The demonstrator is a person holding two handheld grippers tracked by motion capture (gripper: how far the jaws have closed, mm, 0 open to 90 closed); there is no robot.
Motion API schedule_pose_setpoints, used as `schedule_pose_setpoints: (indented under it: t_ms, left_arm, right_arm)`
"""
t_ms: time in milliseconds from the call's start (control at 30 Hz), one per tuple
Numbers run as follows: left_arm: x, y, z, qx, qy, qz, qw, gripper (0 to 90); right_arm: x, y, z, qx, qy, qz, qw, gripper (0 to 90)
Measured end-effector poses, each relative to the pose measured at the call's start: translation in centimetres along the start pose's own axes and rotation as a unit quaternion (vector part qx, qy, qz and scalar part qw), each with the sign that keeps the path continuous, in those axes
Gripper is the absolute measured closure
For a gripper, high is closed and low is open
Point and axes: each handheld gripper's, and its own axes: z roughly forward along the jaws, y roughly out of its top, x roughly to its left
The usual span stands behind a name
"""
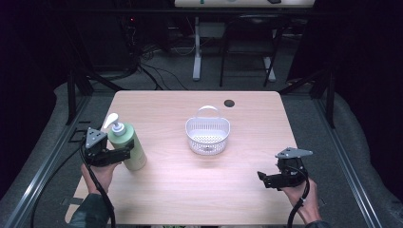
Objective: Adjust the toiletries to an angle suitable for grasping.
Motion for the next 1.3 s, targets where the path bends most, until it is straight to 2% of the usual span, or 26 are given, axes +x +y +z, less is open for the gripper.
schedule_pose_setpoints:
  t_ms: [167, 433, 667, 867, 933, 1300]
  left_arm:
    - [-0.2, 0.1, 0.2, -0.003, -0.01, 0.006, 0.9999, 11.0]
    - [-0.2, 0.0, 0.3, -0.006, -0.009, 0.002, 0.9999, 11.6]
    - [-0.4, 0.1, 0.3, -0.005, -0.013, 0.007, 0.9999, 11.8]
    - [-0.8, 0.1, 0.4, -0.006, -0.026, 0.013, 0.9995, 11.9]
    - [-1.0, 0.1, 0.5, -0.008, -0.04, 0.019, 0.999, 11.9]
    - [-1.6, 0.1, 0.8, -0.007, -0.068, 0.034, 0.9971, 11.9]
  right_arm:
    - [-0.1, -0.1, 0.0, 0.002, -0.001, 0.001, 1.0, 5.7]
    - [0.0, -0.1, 0.0, 0.003, 0.0, -0.001, 1.0, 6.2]
    - [0.0, 0.0, 0.0, 0.002, -0.001, -0.003, 1.0, 6.2]
    - [0.0, 0.0, 0.0, 0.001, -0.001, -0.005, 1.0, 6.2]
    - [0.0, 0.0, 0.0, 0.002, -0.001, -0.008, 1.0, 6.2]
    - [0.0, 0.0, 0.0, 0.005, -0.001, -0.008, 1.0, 6.2]
